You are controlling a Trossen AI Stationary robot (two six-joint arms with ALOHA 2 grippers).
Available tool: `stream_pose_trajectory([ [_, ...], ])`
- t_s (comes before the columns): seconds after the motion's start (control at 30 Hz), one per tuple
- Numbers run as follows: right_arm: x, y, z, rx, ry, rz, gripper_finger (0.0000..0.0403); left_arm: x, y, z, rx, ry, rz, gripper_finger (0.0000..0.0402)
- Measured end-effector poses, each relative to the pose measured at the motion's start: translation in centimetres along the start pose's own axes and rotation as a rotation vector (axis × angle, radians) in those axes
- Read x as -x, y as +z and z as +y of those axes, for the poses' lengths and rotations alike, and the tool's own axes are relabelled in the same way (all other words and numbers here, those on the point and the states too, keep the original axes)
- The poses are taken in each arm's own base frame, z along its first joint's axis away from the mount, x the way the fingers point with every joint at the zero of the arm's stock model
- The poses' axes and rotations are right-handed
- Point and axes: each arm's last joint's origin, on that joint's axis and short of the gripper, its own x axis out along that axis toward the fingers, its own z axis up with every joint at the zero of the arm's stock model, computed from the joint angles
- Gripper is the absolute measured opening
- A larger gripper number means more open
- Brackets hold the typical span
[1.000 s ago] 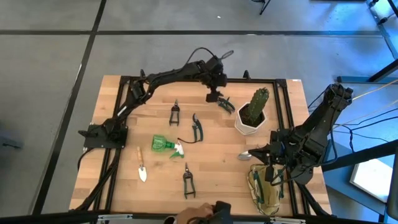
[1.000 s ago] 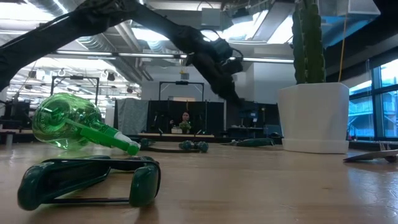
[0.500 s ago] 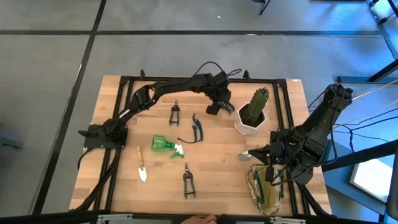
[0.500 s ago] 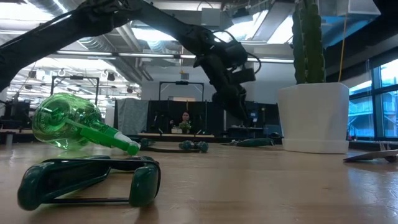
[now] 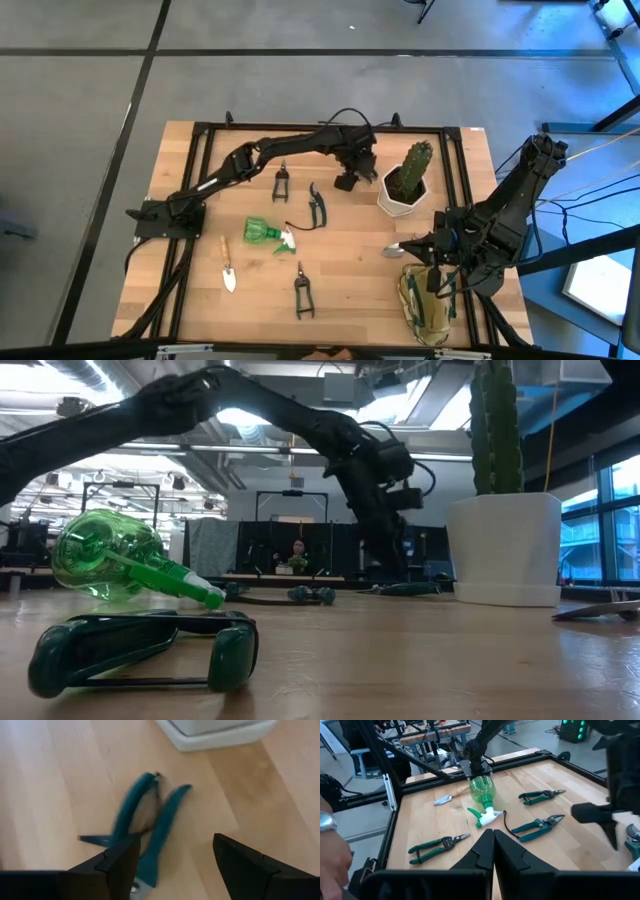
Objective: Pick & Place Garden tools in Gardening bag
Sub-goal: Put the top right hand pruner into the white bag
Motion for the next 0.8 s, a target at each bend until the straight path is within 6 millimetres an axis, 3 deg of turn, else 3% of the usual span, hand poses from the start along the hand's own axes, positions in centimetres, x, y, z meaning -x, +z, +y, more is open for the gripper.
stream_pose_trajectory([
  [0.57, 0.0, 0.1, 0.1, -0.021, 0.010, -0.002, 0.0012, -2.4, -0.4, -1.5, 0.018, -0.041, 0.058, 0.0241],
  [0.8, 0.0, 0.1, 0.1, -0.022, 0.010, -0.002, 0.0012, -2.4, -0.2, -1.9, 0.027, -0.046, 0.073, 0.0208],
])
